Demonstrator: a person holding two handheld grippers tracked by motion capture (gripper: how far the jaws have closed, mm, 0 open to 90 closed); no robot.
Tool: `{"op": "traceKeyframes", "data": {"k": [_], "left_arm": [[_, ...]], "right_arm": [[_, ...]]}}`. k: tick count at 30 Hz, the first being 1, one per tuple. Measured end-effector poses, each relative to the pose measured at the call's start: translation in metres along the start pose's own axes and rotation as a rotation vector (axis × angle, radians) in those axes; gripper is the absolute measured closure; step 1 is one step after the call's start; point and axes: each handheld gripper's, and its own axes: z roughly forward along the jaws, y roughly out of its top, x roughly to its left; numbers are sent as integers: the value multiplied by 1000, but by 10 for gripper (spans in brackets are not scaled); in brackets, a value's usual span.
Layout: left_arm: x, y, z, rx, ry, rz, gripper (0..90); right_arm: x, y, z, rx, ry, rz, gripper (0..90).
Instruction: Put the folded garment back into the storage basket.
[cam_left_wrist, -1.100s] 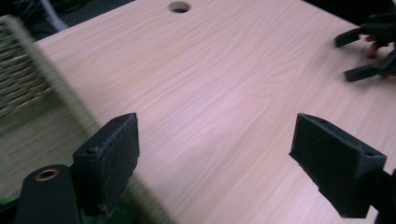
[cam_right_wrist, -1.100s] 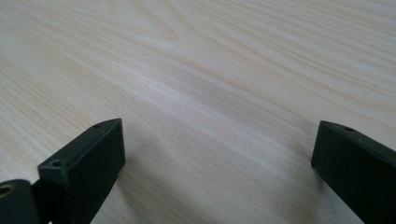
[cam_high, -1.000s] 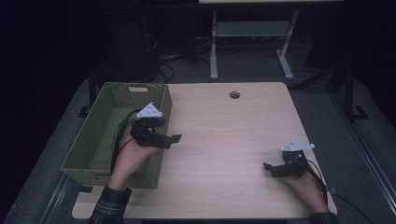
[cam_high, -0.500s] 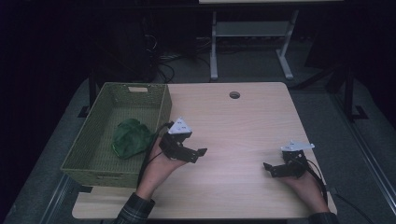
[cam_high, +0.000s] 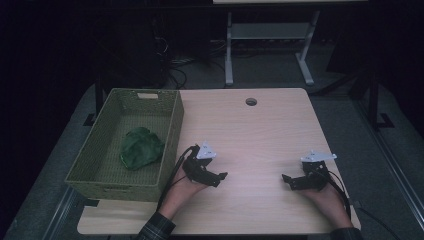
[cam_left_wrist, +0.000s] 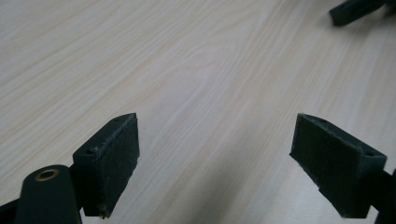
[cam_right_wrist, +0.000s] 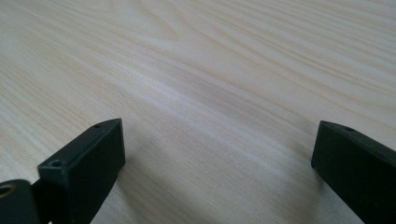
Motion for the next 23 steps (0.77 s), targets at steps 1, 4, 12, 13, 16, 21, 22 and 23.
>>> {"op": "traceKeyframes", "data": {"k": [1,4,12,13,16,21,22,23], "left_arm": [[0,-2,3,6,5,-2,149],[2,-10,12,33,24,11,146],[8,-23,25,15,31,-12,127],[8,-24,26,9,26,-23,127],[8,-25,25,11,17,-14,128],[8,-25,25,11,14,-13,127],[8,-25,25,11,14,-13,127],[8,-25,25,11,13,-13,127]], "right_arm": [[0,0,0,0,0,0,25],[0,0,0,0,0,1,24],[0,0,0,1,0,1,24],[0,0,0,0,0,0,24],[0,0,0,0,0,0,25],[0,0,0,0,0,0,24],[0,0,0,0,0,0,24],[0,0,0,0,0,0,24]]}}
